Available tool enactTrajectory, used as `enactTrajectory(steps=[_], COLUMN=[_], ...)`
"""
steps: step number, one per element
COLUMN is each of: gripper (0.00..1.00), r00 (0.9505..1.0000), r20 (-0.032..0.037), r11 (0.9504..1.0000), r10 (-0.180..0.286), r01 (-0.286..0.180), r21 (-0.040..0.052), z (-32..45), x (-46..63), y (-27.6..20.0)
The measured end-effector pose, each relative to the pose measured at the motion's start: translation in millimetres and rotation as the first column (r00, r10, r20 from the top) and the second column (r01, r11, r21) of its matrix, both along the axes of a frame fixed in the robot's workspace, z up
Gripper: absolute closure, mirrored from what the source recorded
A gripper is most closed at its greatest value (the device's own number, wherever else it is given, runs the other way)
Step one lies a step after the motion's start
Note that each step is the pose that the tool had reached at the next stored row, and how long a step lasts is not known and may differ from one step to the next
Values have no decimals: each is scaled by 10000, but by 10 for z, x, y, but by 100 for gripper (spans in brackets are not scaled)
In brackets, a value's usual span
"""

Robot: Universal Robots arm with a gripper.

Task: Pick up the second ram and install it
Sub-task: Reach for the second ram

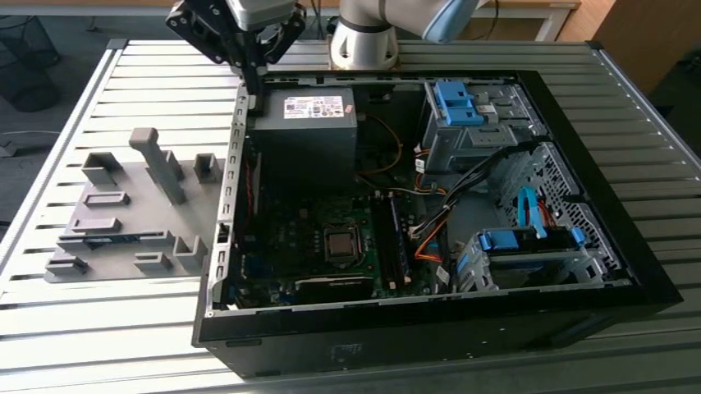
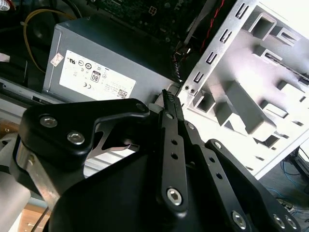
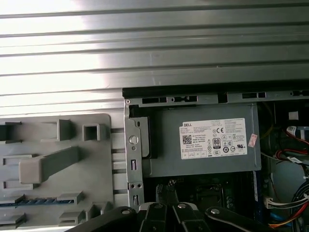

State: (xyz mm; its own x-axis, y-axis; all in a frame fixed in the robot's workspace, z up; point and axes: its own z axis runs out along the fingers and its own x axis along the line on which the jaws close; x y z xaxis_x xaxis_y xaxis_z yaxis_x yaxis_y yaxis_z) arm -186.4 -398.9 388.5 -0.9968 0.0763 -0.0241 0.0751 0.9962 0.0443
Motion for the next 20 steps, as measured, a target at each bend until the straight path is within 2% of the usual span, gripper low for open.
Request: enactTrajectory(steps=[4, 13, 20], gripper=[88, 88, 88], r00=[10000, 10000, 10000], r20=[0, 0, 0], r11=[10000, 10000, 10000], r10=[0, 0, 1], r01=[0, 0, -1], r21=[0, 0, -1], z=[-2, -2, -4], x=[-49, -55, -94], y=[0, 0, -39])
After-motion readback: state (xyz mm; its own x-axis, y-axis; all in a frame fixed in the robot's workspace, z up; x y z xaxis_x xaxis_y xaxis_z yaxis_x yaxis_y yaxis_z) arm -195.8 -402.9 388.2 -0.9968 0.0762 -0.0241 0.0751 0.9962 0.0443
